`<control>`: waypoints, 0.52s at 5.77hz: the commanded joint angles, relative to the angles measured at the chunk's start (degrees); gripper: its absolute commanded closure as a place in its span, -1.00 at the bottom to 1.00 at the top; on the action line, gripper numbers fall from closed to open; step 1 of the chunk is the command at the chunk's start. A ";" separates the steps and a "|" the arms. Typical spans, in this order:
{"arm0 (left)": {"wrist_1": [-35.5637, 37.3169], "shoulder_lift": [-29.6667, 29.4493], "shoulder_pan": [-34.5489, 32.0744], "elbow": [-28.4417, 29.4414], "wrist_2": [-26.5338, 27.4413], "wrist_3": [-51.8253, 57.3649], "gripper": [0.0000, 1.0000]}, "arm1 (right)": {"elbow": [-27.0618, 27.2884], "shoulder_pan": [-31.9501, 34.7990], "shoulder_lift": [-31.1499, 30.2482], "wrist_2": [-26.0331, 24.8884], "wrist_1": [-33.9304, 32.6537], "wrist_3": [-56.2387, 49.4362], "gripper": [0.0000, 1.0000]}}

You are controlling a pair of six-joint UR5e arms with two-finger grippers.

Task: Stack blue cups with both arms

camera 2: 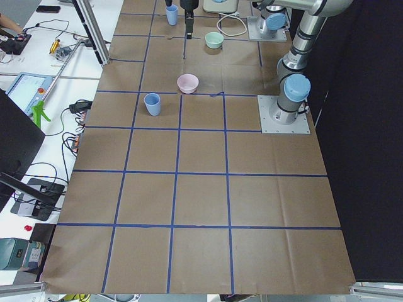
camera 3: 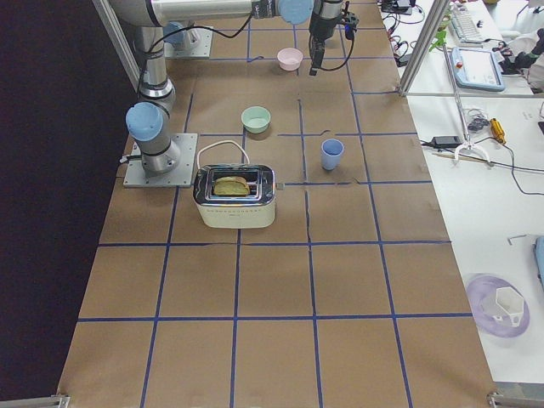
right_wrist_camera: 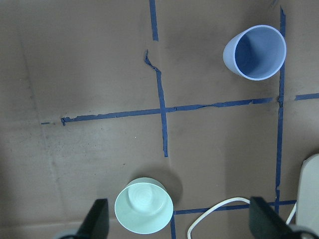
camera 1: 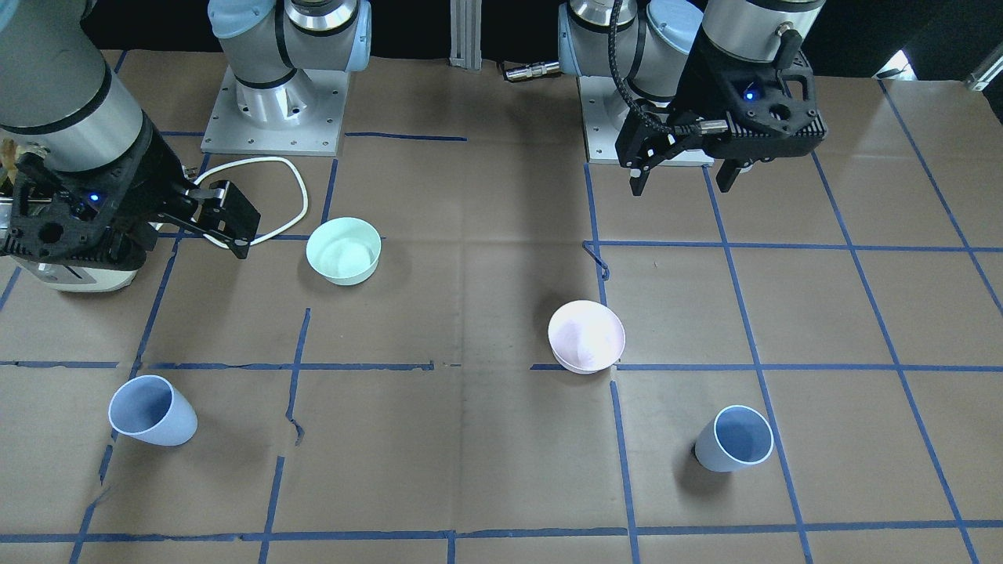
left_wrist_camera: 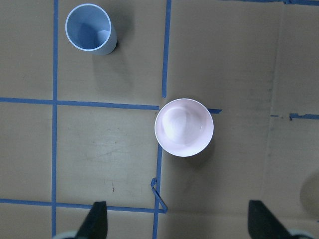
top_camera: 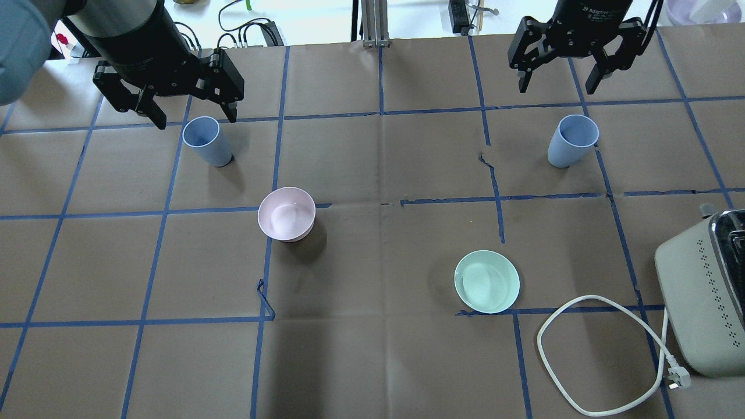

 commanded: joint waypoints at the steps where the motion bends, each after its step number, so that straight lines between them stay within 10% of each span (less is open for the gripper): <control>1: 0.00 0.25 0.00 -0.17 0.01 0.10 -0.98 | -0.09 0.00 0.09 0.00 -0.17 -0.06 -1.00; 3: 0.09 0.08 0.00 -0.09 -0.17 0.10 -0.98 | 0.09 -2.53 0.78 -0.09 -3.31 -7.64 -1.00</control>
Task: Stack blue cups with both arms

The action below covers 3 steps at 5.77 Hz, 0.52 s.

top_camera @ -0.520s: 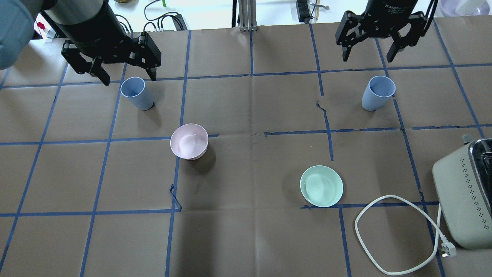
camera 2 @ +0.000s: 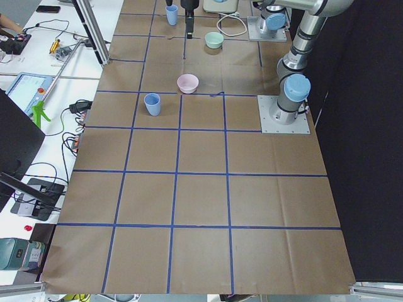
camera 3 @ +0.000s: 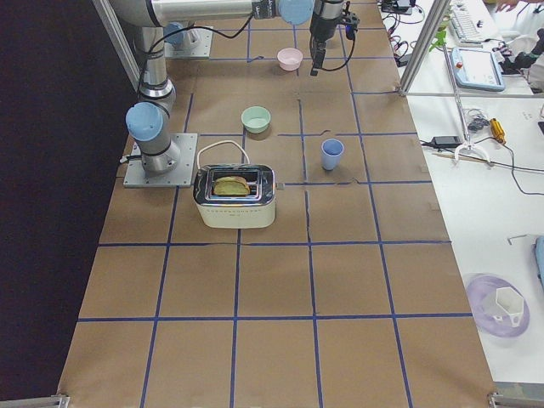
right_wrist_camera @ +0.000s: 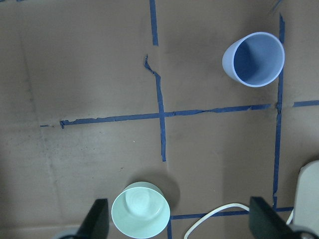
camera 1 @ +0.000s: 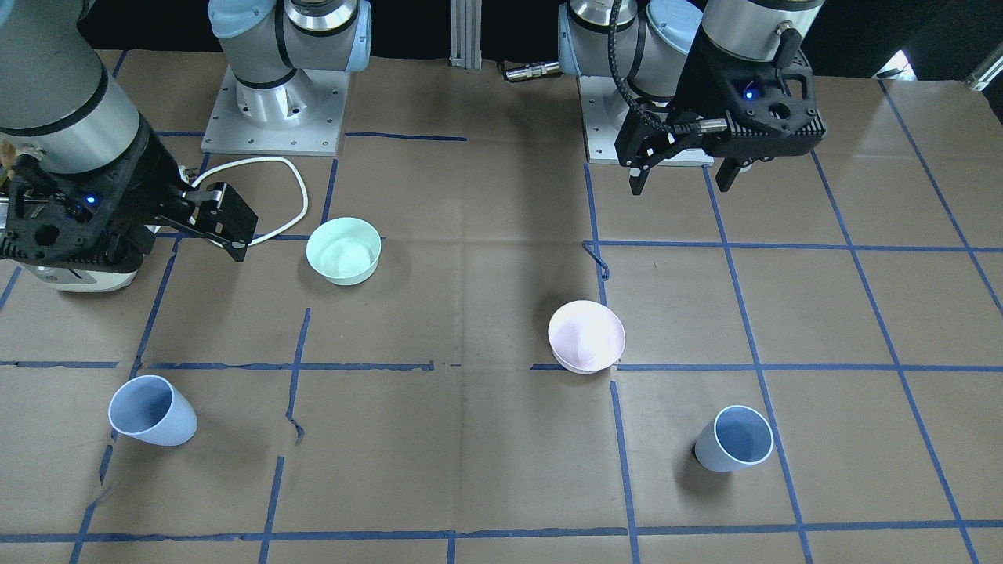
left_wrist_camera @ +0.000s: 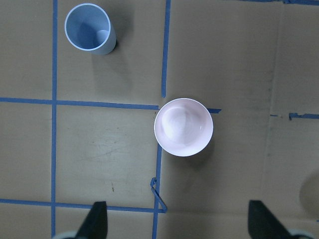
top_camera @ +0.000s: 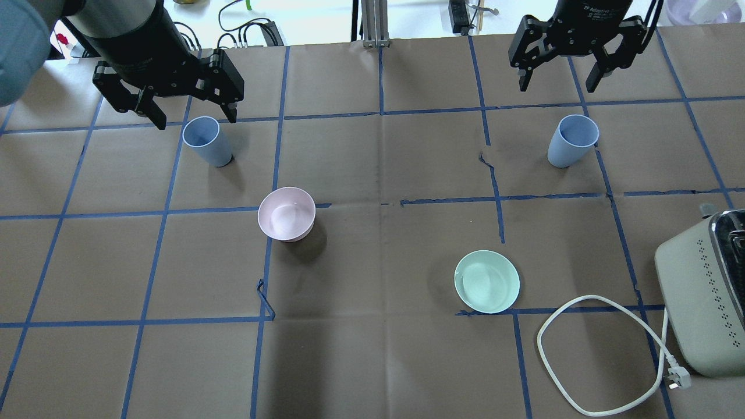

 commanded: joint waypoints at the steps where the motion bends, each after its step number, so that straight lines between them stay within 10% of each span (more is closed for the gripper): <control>1: -0.07 0.09 0.35 0.14 -0.12 0.13 -0.98 | 1.16 -6.96 0.78 0.42 -2.03 -10.36 -1.00; 3: -0.07 0.09 0.61 0.14 -0.12 0.31 -0.98 | 5.97 -13.84 3.67 0.78 -12.43 -22.50 -1.00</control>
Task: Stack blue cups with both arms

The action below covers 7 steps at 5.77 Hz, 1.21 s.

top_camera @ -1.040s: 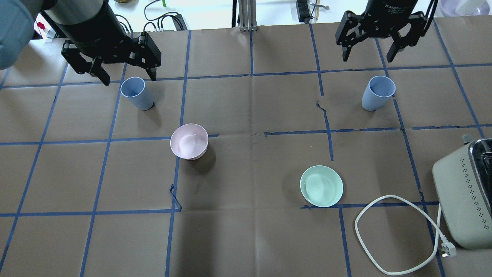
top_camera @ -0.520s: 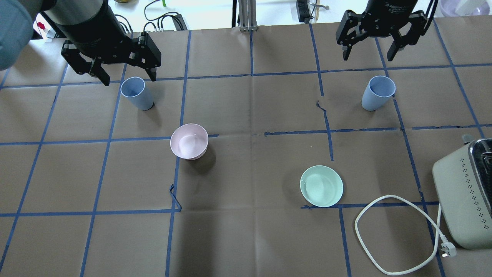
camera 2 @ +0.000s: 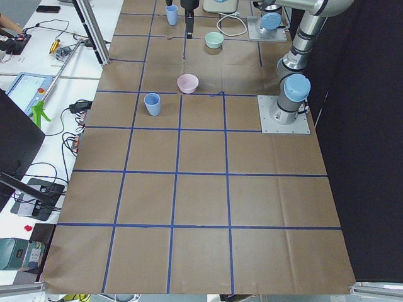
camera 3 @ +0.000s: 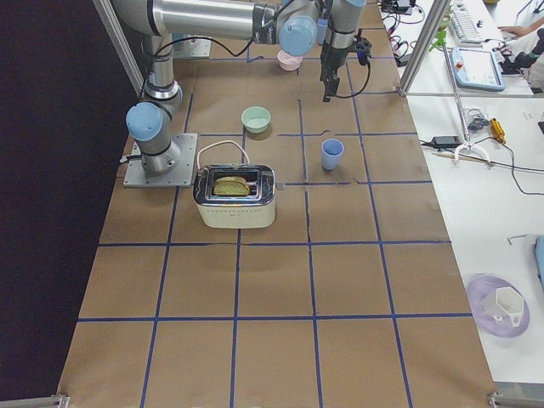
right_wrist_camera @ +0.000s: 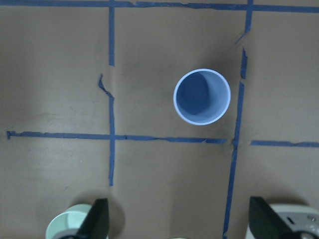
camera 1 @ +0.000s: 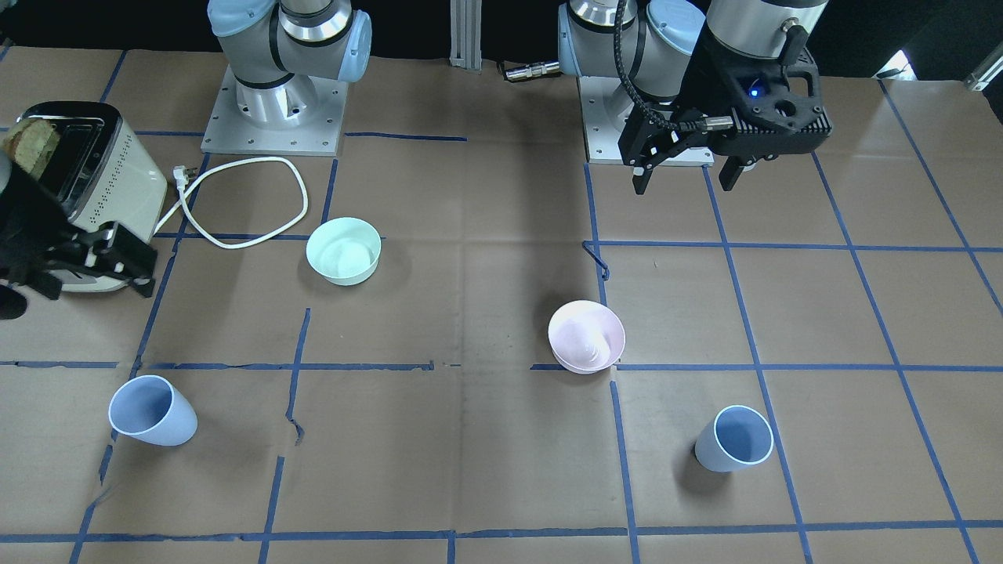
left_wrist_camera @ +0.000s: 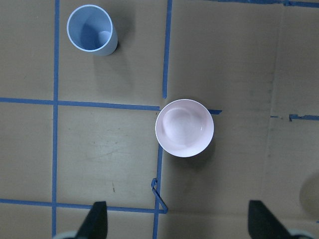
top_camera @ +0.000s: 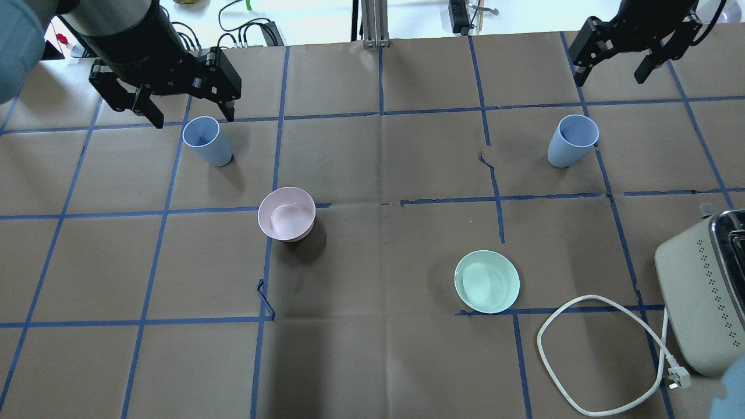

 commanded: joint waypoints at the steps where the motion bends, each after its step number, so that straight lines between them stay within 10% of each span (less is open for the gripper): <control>1: -0.01 -0.20 0.41 0.01 -0.48 0.21 -0.98 | 6.62 -6.08 3.39 0.32 -13.28 -9.37 -1.00; 4: 5.05 -7.19 3.91 -0.08 -0.31 4.67 -0.98 | 16.06 -7.34 9.19 3.57 -30.91 -9.42 -1.00; 7: 17.79 -20.29 7.27 1.24 -0.22 9.07 -0.98 | 16.15 -6.90 11.22 3.57 -31.12 -8.01 -1.00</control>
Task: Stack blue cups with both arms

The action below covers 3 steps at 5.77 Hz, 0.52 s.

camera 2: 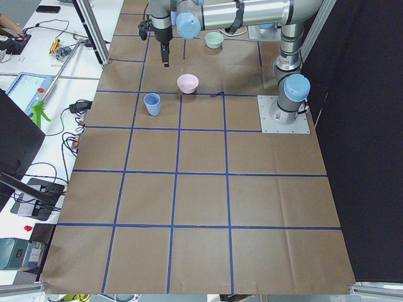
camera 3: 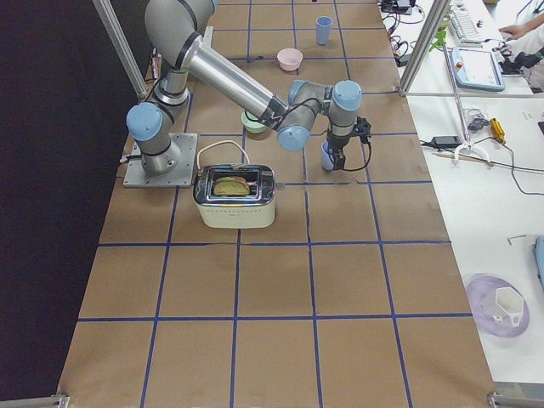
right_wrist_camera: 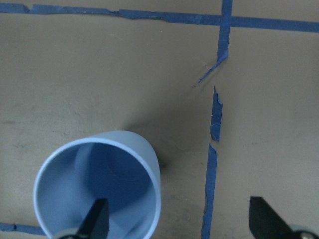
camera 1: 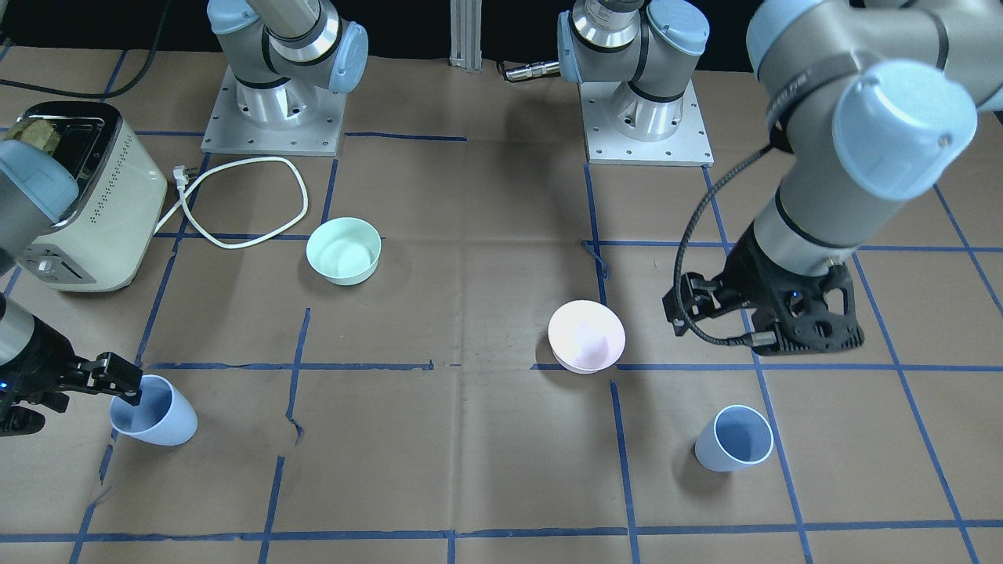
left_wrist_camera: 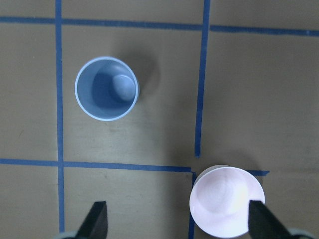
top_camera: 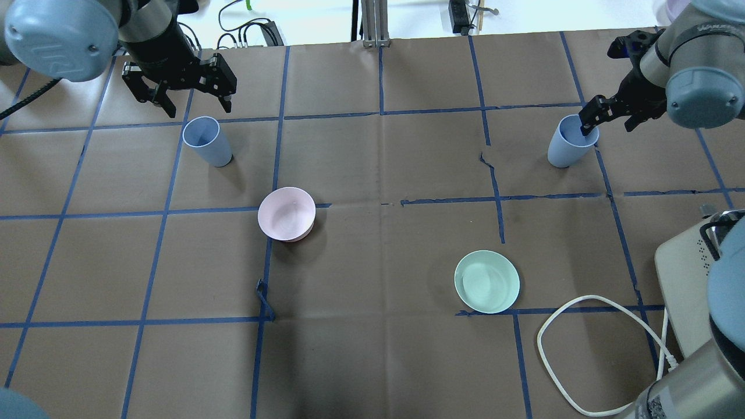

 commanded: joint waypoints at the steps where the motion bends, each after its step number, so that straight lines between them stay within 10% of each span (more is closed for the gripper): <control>1: 9.83 -6.96 0.79 -0.31 0.08 1.52 -0.98 | 0.05 0.04 0.73 0.01 -0.95 0.09 -0.55; 2: 14.85 -10.04 0.88 -1.53 0.17 1.61 -0.98 | 0.05 0.04 0.56 -0.07 -0.78 0.17 0.41; 3: 16.55 -12.16 0.79 -2.67 0.25 1.53 -0.97 | 0.05 0.12 0.47 0.01 -0.61 0.35 0.82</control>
